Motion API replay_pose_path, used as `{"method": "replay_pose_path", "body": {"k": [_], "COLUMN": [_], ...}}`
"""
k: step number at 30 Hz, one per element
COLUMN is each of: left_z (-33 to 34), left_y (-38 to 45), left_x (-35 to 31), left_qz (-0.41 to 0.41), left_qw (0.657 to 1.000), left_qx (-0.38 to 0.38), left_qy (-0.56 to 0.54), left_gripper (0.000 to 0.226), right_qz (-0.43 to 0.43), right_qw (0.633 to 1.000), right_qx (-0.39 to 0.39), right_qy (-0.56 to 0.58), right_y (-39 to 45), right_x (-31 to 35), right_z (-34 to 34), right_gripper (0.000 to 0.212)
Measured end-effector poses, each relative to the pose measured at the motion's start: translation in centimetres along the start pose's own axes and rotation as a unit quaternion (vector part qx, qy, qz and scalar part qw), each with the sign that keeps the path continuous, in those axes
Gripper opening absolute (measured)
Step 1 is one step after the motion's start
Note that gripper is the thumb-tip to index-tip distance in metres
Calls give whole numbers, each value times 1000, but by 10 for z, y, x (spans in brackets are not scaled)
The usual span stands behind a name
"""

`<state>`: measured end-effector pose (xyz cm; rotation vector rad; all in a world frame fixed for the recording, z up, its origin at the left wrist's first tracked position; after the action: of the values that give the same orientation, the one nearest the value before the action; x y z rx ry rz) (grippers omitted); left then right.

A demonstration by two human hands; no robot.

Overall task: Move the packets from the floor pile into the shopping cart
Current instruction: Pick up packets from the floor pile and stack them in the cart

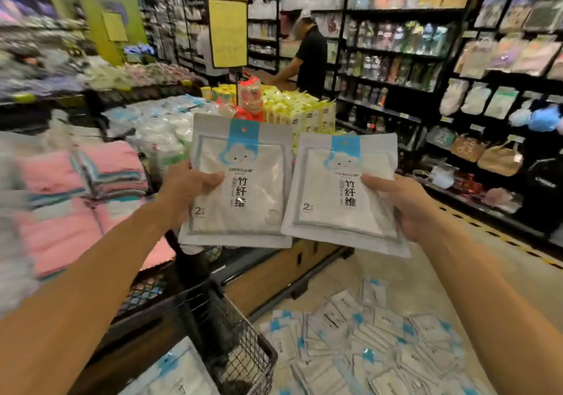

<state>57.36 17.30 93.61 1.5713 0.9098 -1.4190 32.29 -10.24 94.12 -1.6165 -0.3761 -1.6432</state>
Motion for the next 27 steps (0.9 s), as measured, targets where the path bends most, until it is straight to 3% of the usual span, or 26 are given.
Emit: {"method": "replay_pose_path", "body": {"k": [14, 20, 27], "left_z": [-198, -255, -313], "left_y": [-267, -364, -413], "left_x": [-6, 5, 16], "left_qz": [-59, -99, -91], "left_qw": [964, 943, 935], "left_qx": [-257, -316, -343], "left_qy": [-28, -34, -19], "left_gripper": [35, 31, 26], "right_qz": [8, 44, 43], "right_qw": [956, 931, 922], "right_qx": [274, 341, 348], "right_qy": [-103, -124, -164], "right_y": [-98, -147, -178], "right_x": [-64, -106, -145], "right_z": [149, 194, 258], "right_gripper": [31, 29, 41]}}
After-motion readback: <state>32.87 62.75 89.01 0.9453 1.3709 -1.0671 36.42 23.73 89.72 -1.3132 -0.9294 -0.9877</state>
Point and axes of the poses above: each hand's wrist, its own y-axis towards the middle knuckle, its own z-axis out of the palm, x = y × z, the point moved 4 cm from there along y, towards the middle knuckle, and after that the axes turned 8 degrees about z, right-handed, at the moved point
